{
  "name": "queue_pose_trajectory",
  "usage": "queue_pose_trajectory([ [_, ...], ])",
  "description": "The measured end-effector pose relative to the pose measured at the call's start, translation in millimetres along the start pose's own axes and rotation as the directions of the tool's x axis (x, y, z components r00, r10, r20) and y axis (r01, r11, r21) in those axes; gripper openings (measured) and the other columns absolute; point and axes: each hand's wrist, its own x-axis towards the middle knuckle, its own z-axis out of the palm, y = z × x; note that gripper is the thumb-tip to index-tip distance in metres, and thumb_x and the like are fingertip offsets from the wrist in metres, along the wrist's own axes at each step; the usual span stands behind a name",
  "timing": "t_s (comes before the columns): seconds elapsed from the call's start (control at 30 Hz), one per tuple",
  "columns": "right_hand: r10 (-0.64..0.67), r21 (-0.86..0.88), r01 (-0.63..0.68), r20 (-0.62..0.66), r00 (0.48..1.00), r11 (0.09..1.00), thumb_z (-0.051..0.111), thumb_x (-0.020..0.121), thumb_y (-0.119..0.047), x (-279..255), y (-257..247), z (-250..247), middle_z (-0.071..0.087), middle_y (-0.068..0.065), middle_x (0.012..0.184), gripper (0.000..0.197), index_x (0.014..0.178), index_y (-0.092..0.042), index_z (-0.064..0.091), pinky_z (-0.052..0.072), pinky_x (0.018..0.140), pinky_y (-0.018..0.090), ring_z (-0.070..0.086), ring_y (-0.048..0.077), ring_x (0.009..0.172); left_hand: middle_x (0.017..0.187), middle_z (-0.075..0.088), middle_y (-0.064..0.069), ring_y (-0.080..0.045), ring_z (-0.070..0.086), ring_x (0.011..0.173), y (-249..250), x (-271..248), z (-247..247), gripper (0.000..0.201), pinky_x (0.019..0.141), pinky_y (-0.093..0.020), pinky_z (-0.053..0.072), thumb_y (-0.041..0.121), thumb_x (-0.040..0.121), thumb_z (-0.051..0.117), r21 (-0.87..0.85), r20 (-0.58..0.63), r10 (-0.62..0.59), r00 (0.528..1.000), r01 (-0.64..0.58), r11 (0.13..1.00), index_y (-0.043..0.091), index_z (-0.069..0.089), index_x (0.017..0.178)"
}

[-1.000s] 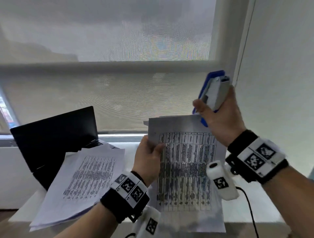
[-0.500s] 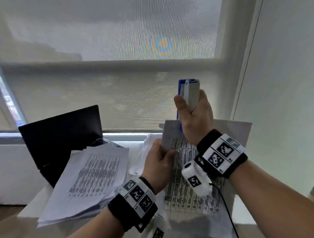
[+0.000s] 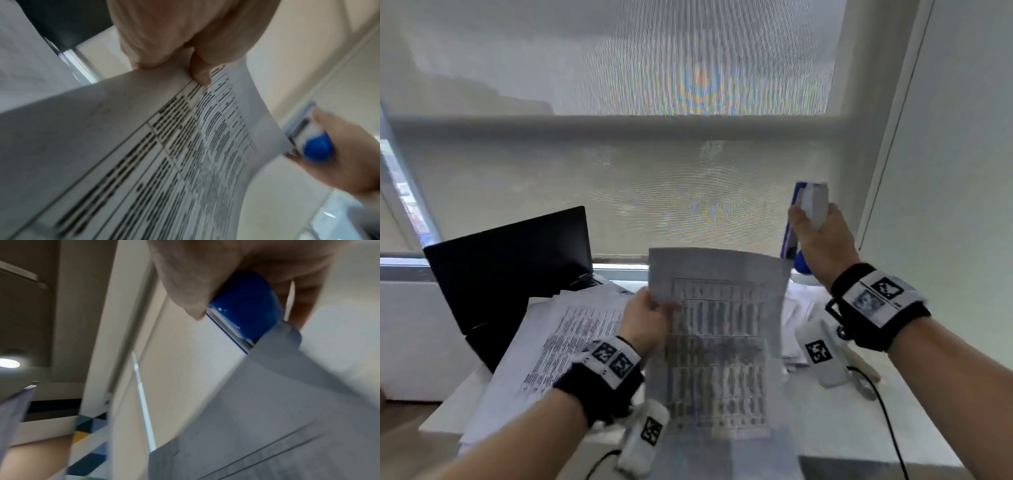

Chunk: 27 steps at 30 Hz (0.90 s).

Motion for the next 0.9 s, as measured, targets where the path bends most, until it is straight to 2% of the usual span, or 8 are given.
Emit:
queue_pose_trajectory([
  [0.1,0.173,-0.191,-0.139,0.175,0.969,0.972,0.056,0.092,-0.041,-4,41,-12,0.056,0.006,0.075,0.039,0.095,-0.002,0.059,0.038,0.059,0.031,0.052,0.024,0.066,0.073,0.067,-0.019,-0.026,0.067,0.075,-12,35,-50,0.030,0.061,-0.035,0.048,0.026,0.079,0.066,0.364,-0.019,-0.018,1.000,0.023,0.931,-0.003,0.068,0.076],
  [0.3,0.534,-0.594,-0.269,0.330,0.778,0.758,0.061,0.089,-0.039,-21,106,-25,0.053,0.007,0.066,0.036,0.069,-0.010,0.052,0.034,0.053,0.027,0.048,0.019,0.058,0.108,0.063,-0.027,-0.039,0.059,0.094,-37,104,-148,0.036,0.078,-0.041,0.043,0.011,0.084,0.070,0.505,-0.355,-0.056,0.933,0.242,0.829,-0.001,0.056,0.115],
  [0.4,0.685,-0.568,-0.457,0.286,0.669,0.684,0.069,0.058,-0.033,-18,122,-17,0.051,0.009,0.064,0.034,0.063,-0.006,0.051,0.030,0.050,0.025,0.044,0.019,0.056,0.128,0.047,-0.025,-0.046,0.052,0.108,-47,116,-145,0.055,0.090,-0.050,0.045,0.010,0.081,0.069,0.656,-0.384,-0.009,0.923,0.279,0.701,0.008,0.045,0.131],
  [0.47,0.710,-0.545,-0.502,0.279,0.646,0.671,0.068,0.060,-0.028,-16,141,-6,0.058,0.013,0.077,0.033,0.072,0.001,0.057,0.034,0.058,0.026,0.047,0.022,0.065,0.137,0.041,-0.015,-0.040,0.048,0.119,-49,115,-119,0.065,0.098,-0.051,0.043,0.025,0.076,0.073,0.786,-0.262,0.026,0.965,0.197,0.586,0.020,0.044,0.134],
  [0.53,0.741,-0.597,-0.498,0.267,0.616,0.629,0.062,0.086,-0.021,-12,164,8,0.059,0.016,0.095,0.024,0.078,0.001,0.057,0.036,0.070,0.026,0.051,0.025,0.083,0.141,0.045,-0.003,-0.027,0.049,0.124,-61,111,-82,0.069,0.105,-0.044,0.041,0.049,0.073,0.073,0.812,0.060,-0.057,0.997,-0.016,0.584,0.027,0.047,0.134],
  [0.63,0.775,-0.662,-0.497,0.207,0.597,0.560,0.053,0.095,-0.019,-3,194,26,0.058,0.014,0.104,0.023,0.075,-0.007,0.053,0.035,0.074,0.024,0.050,0.021,0.090,0.147,0.039,0.011,-0.018,0.043,0.132,-81,95,-23,0.062,0.113,-0.042,0.034,0.059,0.081,0.067,0.774,0.538,-0.264,0.800,-0.345,0.531,0.037,0.045,0.135],
  [0.73,0.785,-0.708,-0.487,0.154,0.600,0.511,0.054,0.093,-0.014,7,213,40,0.056,0.022,0.127,0.031,0.120,0.003,0.058,0.034,0.075,0.025,0.056,0.030,0.114,0.152,0.033,0.016,-0.020,0.036,0.137,-88,90,18,0.061,0.114,-0.050,0.031,0.061,0.084,0.061,0.734,0.653,-0.233,0.720,-0.528,0.427,0.044,0.039,0.138],
  [0.9,0.758,-0.756,-0.419,0.153,0.634,0.503,0.055,0.091,-0.010,35,234,56,0.053,0.022,0.132,0.040,0.128,0.006,0.052,0.038,0.062,0.018,0.051,0.034,0.123,0.144,0.044,0.014,-0.018,0.043,0.131,-93,104,53,0.063,0.111,-0.040,0.037,0.054,0.080,0.071,0.641,0.734,-0.188,0.652,-0.574,0.510,0.034,0.049,0.136],
])
